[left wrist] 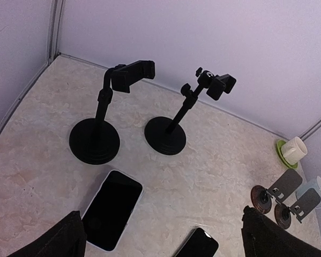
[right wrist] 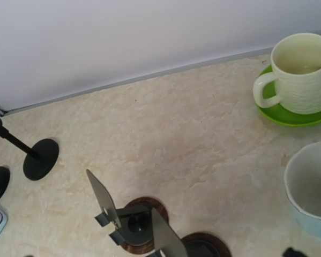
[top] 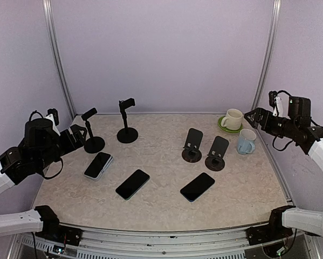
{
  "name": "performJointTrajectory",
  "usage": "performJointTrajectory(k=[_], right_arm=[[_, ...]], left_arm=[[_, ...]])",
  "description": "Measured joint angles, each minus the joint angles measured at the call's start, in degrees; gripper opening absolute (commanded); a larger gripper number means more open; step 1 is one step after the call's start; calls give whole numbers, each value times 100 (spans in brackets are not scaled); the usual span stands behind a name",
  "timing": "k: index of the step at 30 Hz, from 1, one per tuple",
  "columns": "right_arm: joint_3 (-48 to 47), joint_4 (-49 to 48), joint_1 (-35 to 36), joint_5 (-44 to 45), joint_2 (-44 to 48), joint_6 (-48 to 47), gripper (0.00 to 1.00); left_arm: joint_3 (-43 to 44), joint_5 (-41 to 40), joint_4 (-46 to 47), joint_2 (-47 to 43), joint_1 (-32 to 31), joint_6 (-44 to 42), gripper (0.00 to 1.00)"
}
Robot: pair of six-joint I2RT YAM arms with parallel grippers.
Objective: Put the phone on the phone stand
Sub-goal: Move the phone stand to the center of the board.
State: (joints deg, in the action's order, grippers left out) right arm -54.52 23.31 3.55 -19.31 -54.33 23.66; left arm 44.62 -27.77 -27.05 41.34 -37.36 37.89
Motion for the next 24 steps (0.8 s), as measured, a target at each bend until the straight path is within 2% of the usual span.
performJointTrajectory(k=[10, 14, 19, 24], right_arm=[[118, -20, 2, 129, 205, 70, 100], [262, -162, 2, 223, 326, 365, 100], [549, -507, 2, -22, 52, 688, 100], [822, -608, 2, -146, 57, 748, 100]], left_arm=[[-17, -138, 15, 269, -2, 85, 99], [-22, -208, 85, 310, -2, 131, 99], [-22, -286, 256, 354, 0, 125, 99], [57, -208, 402, 649, 151, 46, 92]])
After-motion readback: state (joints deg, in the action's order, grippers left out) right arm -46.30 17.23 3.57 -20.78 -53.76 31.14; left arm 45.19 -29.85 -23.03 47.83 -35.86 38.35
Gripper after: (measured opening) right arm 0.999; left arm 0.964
